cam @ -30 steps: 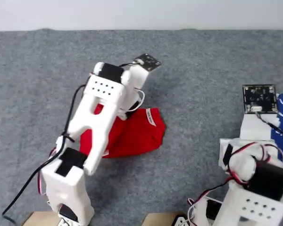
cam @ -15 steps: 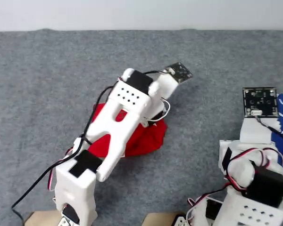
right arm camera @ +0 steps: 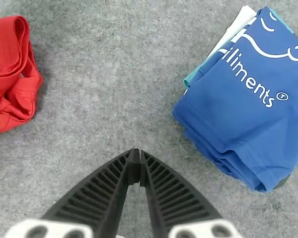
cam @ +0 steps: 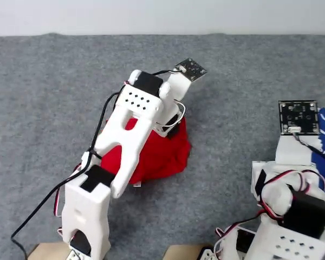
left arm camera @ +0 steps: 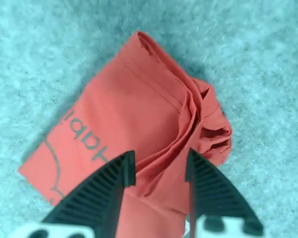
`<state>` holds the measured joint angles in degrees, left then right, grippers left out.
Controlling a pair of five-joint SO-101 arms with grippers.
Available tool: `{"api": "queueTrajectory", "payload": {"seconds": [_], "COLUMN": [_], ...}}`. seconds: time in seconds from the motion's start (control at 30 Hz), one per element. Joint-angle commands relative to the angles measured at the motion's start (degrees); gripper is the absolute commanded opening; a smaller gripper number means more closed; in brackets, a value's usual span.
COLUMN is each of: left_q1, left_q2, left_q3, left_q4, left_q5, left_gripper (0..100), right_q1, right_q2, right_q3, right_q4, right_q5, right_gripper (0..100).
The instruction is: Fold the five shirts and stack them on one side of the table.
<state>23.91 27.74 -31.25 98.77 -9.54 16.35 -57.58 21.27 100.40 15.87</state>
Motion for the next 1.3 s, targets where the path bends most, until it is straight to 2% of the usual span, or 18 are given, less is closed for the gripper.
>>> {"api": "queueTrajectory", "payload": {"seconds": [0.0, 0.13, 0.23, 0.3, 0.37, 0.53, 0.7, 0.9, 1.13, 1.27], "left_q1": [-1.9, -9.0, -16.0, -21.2, -26.1, -37.6, -46.8, -55.6, -61.0, -62.2], "left_q2": [-6.7, -8.1, -8.6, -9.5, -11.8, -20.3, -28.1, -32.1, -32.4, -32.4], "left_q3": [-2.5, -2.5, -2.5, -2.9, -2.8, -2.8, -2.4, -1.5, 5.8, 7.0], "left_q4": [1.8, 1.8, 1.8, 1.8, 1.8, 1.7, 1.7, 1.7, 1.6, 1.6], "left_q5": [-1.2, -2.0, -4.1, -4.4, -4.7, -4.4, -4.2, -4.2, -4.3, -4.3], "left_gripper": [17, 17, 12, 6, 0, 0, 0, 0, 0, 0], "right_q1": [1.0, 0.8, 0.7, -0.6, -2.3, -14.9, -26.9, -36.6, -45.2, -49.2], "right_q2": [-0.5, -0.5, 0.0, 0.0, 0.1, 4.5, 17.6, 39.1, 63.4, 75.6], "right_q3": [-0.2, -0.2, -0.1, 0.4, 1.1, 1.0, -1.1, -13.2, -34.8, -45.5], "right_q4": [1.9, 1.8, 1.7, 1.6, 1.5, -2.9, -11.7, -17.7, -14.0, -10.2], "right_q5": [-0.4, -0.6, -1.1, -4.0, -10.0, -18.2, -25.1, -27.6, -33.9, -34.7], "right_gripper": [1.1, 1.0, 1.0, 1.0, 0.9, 0.9, 0.9, 0.9, 0.9, 0.9]}}
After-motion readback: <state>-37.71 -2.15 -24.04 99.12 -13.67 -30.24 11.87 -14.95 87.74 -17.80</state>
